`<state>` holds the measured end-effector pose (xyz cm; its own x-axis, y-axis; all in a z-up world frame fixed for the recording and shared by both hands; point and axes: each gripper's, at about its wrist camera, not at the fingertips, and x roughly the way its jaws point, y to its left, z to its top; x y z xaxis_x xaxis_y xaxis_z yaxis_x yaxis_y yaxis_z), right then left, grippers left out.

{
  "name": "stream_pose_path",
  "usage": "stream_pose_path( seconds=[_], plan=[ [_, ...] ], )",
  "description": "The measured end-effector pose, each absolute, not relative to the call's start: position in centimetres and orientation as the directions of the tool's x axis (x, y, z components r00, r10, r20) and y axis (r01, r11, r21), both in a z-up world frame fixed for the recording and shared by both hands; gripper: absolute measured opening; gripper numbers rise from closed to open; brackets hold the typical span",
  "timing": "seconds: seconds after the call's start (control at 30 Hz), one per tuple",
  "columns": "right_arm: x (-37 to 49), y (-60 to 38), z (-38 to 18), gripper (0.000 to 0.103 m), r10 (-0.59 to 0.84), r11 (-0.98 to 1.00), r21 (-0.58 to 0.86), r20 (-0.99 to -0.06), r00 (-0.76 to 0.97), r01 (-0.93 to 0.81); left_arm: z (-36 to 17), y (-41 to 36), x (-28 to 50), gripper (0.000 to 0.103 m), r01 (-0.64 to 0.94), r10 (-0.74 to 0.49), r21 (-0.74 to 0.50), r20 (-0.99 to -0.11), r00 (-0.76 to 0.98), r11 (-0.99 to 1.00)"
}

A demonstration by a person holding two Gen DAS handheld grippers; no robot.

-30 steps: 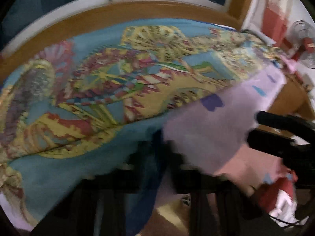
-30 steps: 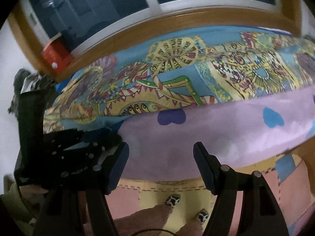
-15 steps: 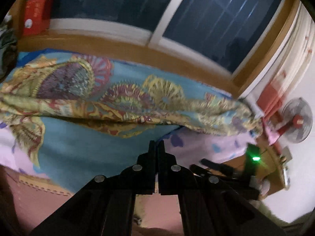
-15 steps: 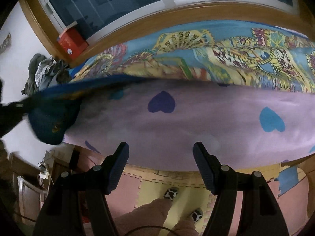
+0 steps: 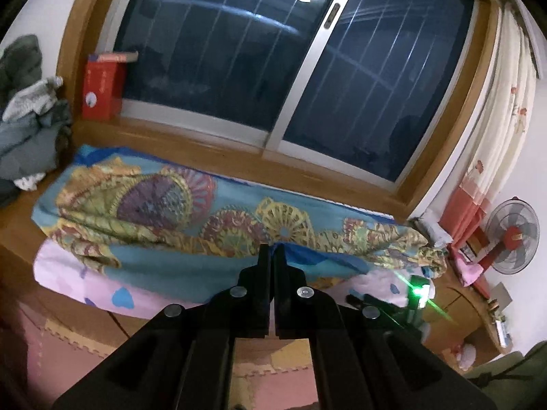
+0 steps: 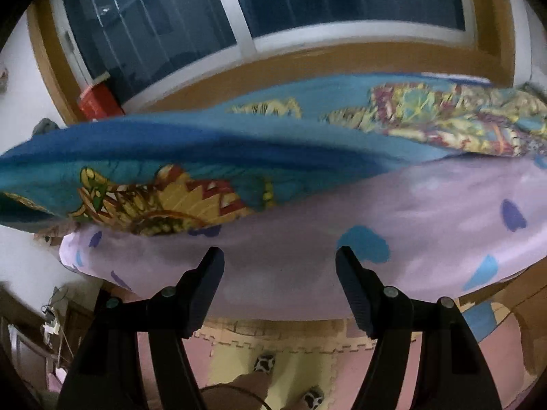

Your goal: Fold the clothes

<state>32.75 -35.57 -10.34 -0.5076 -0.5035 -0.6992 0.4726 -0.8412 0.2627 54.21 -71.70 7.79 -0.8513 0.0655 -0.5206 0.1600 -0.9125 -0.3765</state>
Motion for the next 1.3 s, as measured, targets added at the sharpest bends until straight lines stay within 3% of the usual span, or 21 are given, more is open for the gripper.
stream_pose_path(
  seconds=[0.23,0.57,0.77,0.8,0.83,0.9,0.93,1.17,1.3],
  plan=[
    [33.8,-35.4,-8.8,0.069,-0.464,-0.844,0.131,-0.663,-0.587,0.52,6.5,-72.1,55.3,0.0,0.149,0.105,-0.439,-0.505,-0.857,-0.886],
    [35.6,-36.1,-6.6,0.068,-0.418,-0.816,-0.091,-0.59,-0.691,0.571,9.1,-70.1,57.4,0.0,0.1,0.087,-0.405,-0.419,-0.904,-0.909],
    [35.4,-33.9,-4.5,0.067,-0.379,-0.869,-0.093,-0.507,-0.774,0.486,9.7,-69.4,57.5,0.0,0.103,0.076,-0.395,-0.412,-0.908,-0.913],
    [35.4,-33.6,-4.1,0.058,-0.371,-0.877,-0.091,-0.492,-0.787,0.471,9.7,-69.4,57.6,0.0,0.109,0.071,-0.394,-0.414,-0.908,-0.913],
    [35.4,-33.2,-3.8,0.036,-0.363,-0.885,-0.09,-0.478,-0.8,0.456,9.7,-69.6,57.5,0.0,0.114,0.066,-0.395,-0.415,-0.908,-0.912],
    [35.3,-32.5,-3.1,0.014,-0.346,-0.901,-0.087,-0.449,-0.824,0.425,9.7,-69.8,57.5,0.0,0.124,0.057,-0.398,-0.414,-0.908,-0.909],
    [35.3,-32.1,-2.7,0.008,-0.337,-0.908,-0.084,-0.434,-0.836,0.41,9.6,-70.1,57.4,0.0,0.127,0.056,-0.402,-0.415,-0.908,-0.907],
    [37.1,-28.6,1.4,0.004,-0.268,-0.948,-0.082,-0.317,-0.91,0.307,10.0,-70.7,57.6,0.0,0.051,0.128,-0.453,-0.354,-0.926,-0.89],
    [40.9,-25.5,5.2,0.004,-0.217,-0.957,-0.129,-0.281,-0.935,0.26,11.5,-69.8,58.1,0.0,0.005,0.136,-0.404,-0.319,-0.938,-0.915]
  ],
)
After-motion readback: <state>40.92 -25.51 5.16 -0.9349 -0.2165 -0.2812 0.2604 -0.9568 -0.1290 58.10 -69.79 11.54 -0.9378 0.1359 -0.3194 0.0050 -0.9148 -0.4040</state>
